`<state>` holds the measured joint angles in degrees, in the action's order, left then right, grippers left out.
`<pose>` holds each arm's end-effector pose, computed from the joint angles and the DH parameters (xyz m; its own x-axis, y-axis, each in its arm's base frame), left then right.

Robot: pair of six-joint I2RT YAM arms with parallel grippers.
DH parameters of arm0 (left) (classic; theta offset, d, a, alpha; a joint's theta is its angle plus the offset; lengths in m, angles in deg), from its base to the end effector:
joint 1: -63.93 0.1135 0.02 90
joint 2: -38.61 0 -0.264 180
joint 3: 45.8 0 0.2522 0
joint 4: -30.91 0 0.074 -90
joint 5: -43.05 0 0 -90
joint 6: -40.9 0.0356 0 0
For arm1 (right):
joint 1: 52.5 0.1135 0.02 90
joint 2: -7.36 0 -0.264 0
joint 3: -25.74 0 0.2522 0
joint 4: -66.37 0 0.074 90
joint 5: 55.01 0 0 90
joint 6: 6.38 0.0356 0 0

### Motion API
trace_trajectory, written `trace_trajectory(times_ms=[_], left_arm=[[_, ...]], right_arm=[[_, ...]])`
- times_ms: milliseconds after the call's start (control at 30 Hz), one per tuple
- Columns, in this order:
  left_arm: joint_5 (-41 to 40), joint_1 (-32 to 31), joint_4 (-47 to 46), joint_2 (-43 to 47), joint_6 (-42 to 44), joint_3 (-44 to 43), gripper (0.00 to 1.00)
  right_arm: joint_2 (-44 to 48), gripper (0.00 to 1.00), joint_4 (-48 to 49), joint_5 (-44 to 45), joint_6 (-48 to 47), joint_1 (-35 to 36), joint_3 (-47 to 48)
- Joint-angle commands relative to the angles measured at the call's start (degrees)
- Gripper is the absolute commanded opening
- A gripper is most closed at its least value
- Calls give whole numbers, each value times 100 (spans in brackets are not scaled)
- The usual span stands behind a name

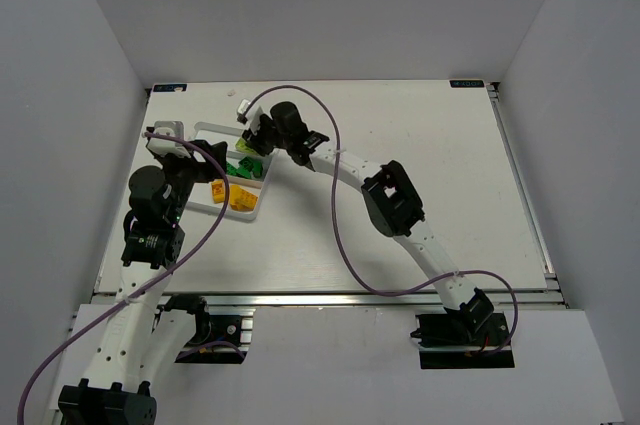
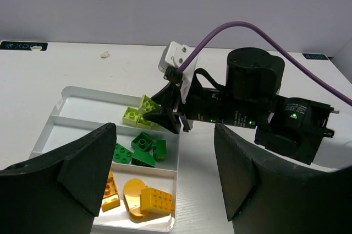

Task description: Sort the legos into containers by color

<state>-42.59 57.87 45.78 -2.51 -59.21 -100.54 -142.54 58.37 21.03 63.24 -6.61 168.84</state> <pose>0.1744 -0.0212 0.3441 -0.0531 -0.1704 -0.9839 0.1742 0.9686 -0.1771 0.4141 0.4395 0.1883 0.1325 -0.3488 -0.9278 -0.8673 0.4123 -0.2789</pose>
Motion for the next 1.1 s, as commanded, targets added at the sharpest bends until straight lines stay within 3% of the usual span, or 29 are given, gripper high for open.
trace_trajectory(times_ms=[0,67,133,200,533,667,767,867,900,967,1067], left_arm=[[153,35,-31,113,-44,-7,81],[144,35,-40,113,-53,1,81],[144,35,-31,131,-61,-7,82],[153,35,-40,148,-70,1,81],[179,35,-58,87,-79,36,81],[547,35,-329,26,-167,98,74],[1249,35,-540,-158,-272,125,65],[1908,35,-804,-291,-377,151,81],[2006,35,-874,-308,-413,177,98],[2156,35,-1067,-300,-474,264,98],[2402,35,-1226,-273,-448,344,98]], right_arm=[[-56,40,646,86,122,34,399],[-83,44,663,104,113,25,382],[-91,60,663,138,87,26,347],[-74,70,663,174,78,34,303],[619,75,190,437,499,-89,180],[1515,89,-863,613,1043,-229,-171],[2639,89,-1717,219,1527,-457,-1241],[3949,89,-2122,103,1800,-782,-2647],[4595,89,-2332,225,1862,-862,-2955],[5214,89,-2465,410,1845,-915,-3892],[6270,89,-2790,1350,1880,-906,-4888]])
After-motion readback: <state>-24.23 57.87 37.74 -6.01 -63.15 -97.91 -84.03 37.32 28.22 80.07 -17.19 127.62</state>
